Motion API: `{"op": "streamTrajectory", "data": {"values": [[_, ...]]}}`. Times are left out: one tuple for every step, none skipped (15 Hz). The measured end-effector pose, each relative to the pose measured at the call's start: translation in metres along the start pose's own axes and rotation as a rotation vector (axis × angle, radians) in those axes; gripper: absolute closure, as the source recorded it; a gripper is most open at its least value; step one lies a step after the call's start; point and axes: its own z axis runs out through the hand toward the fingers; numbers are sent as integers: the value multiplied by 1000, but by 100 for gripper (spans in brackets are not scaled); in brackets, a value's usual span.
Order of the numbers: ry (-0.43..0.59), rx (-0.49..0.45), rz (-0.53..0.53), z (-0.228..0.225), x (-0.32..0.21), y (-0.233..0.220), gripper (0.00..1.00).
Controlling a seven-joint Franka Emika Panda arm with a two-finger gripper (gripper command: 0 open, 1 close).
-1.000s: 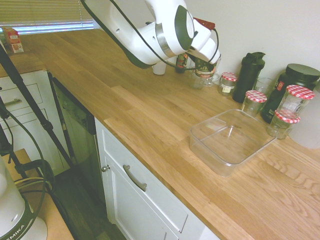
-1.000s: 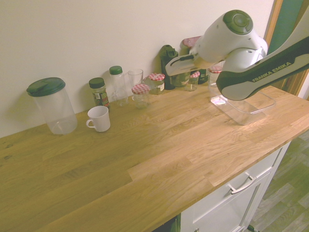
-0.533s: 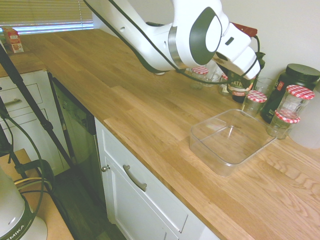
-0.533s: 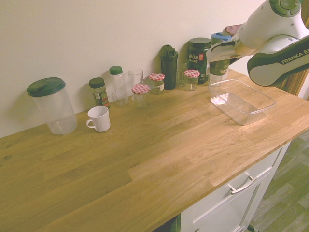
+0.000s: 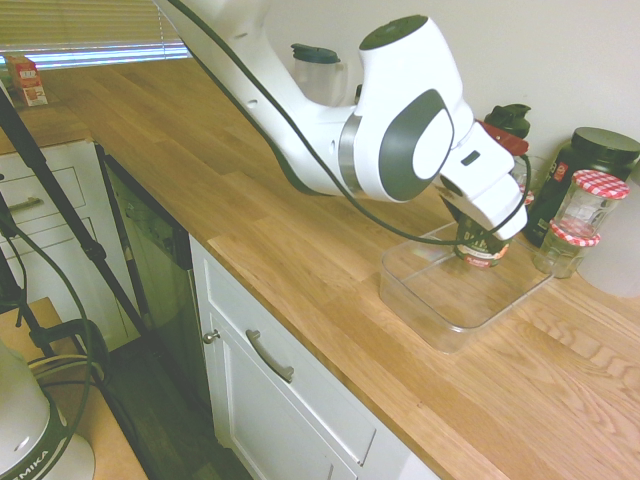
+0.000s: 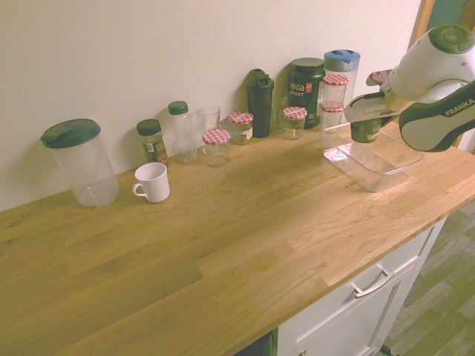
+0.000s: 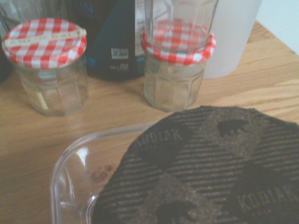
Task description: Put the cereal into the container
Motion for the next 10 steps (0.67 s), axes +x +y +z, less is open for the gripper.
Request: {"op": "streamTrajectory", "data": {"values": [[-13,-12,4,9,-6,2,100],[-24,-23,9,17,-10,3,100],[-35,-32,11,25,-14,3,100],[-44,-40,15,31,-17,3,100],[-51,-47,16,36,-20,3,100],[-57,-56,16,40,-22,5,100],[-63,-63,19,43,-24,6,0],[-65,-62,26,44,-24,6,0],[-66,-64,29,44,-23,6,0],[-67,-64,29,44,-23,6,0]]}}
